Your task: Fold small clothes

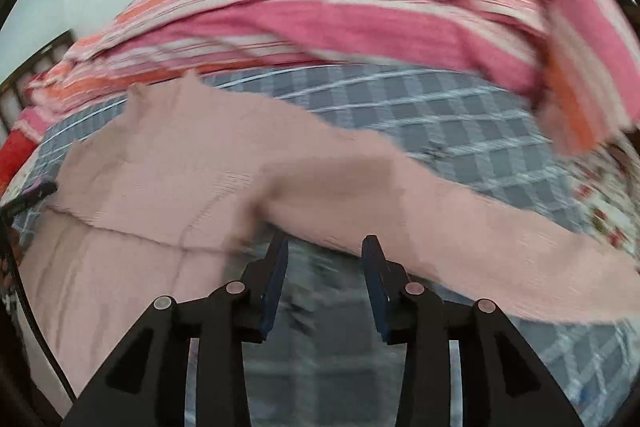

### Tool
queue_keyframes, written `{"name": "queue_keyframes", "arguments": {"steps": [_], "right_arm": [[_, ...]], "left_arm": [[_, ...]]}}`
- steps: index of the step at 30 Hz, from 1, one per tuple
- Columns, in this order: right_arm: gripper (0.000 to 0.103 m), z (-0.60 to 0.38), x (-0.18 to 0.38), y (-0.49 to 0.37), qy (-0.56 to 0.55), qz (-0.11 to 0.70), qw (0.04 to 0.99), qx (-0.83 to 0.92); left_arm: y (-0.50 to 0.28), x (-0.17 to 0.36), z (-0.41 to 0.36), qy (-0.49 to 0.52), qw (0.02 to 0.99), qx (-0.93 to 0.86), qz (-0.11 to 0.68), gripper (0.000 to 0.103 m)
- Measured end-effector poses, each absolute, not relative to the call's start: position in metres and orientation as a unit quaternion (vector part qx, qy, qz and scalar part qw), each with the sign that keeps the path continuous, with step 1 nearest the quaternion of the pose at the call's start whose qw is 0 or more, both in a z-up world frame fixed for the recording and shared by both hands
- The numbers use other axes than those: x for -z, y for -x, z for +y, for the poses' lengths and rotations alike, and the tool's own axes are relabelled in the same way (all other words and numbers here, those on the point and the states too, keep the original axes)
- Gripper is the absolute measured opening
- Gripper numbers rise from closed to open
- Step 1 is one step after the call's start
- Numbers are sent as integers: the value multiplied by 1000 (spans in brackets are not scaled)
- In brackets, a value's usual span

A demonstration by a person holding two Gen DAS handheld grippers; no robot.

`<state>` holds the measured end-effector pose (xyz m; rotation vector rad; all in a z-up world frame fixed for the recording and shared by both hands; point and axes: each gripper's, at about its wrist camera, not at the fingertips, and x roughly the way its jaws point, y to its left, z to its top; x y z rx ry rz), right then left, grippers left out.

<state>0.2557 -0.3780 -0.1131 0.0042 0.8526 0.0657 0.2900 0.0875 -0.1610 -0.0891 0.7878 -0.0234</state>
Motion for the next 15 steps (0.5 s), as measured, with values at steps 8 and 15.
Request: {"name": "queue_keyframes", "arguments": {"steps": [8,15], "right_arm": [[70,-476,108,-198,-66,382,920,63],[72,-527,135,-190,-150,398,903,60]], "left_arm": [[-286,169,97,66,922,12,380,72],[-288,172,90,47,922,7,384,75]]}}
